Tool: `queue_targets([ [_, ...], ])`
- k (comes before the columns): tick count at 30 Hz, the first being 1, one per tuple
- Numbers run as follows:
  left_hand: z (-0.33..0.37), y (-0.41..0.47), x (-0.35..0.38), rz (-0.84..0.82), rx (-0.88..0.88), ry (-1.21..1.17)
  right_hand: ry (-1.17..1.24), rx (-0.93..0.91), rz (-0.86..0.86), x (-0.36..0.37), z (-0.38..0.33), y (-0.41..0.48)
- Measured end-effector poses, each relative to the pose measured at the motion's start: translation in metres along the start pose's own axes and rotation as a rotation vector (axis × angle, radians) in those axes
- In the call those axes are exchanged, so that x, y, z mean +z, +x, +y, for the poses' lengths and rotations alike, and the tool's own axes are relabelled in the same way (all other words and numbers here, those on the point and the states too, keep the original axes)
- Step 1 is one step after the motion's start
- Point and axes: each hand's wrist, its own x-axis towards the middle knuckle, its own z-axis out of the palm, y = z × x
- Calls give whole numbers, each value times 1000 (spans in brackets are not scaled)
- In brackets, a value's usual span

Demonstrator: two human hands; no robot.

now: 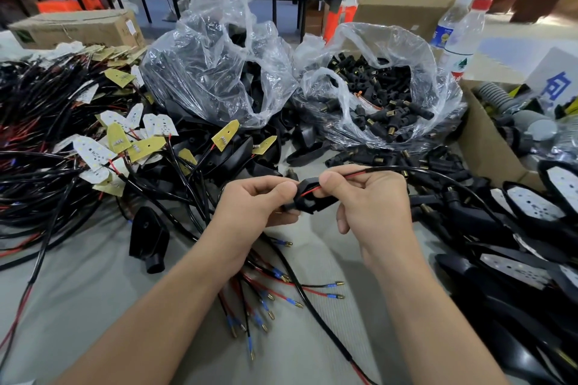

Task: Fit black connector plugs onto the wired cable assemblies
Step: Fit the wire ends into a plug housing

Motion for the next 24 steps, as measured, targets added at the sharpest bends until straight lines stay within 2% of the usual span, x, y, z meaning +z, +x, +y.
queue_targets([
  [5,0,-1,2,-46,-68,-96,20,-11,100,3,2,1],
  [8,-3,0,6,9,-66,-128,73,-39,149,10,2,-1],
  [11,-3,3,6,44,-51,-178,75,-55,126,13,2,-3],
  [15,-1,4,3,-49,-11,-217,-38,-59,89,13,3,-2],
  [20,-1,4,3,-77,-2,-260,-155,-53,209,9,3,-3],
  [24,0,3,2,-82,-26,-205,-60,-31,307,11,0,-5],
])
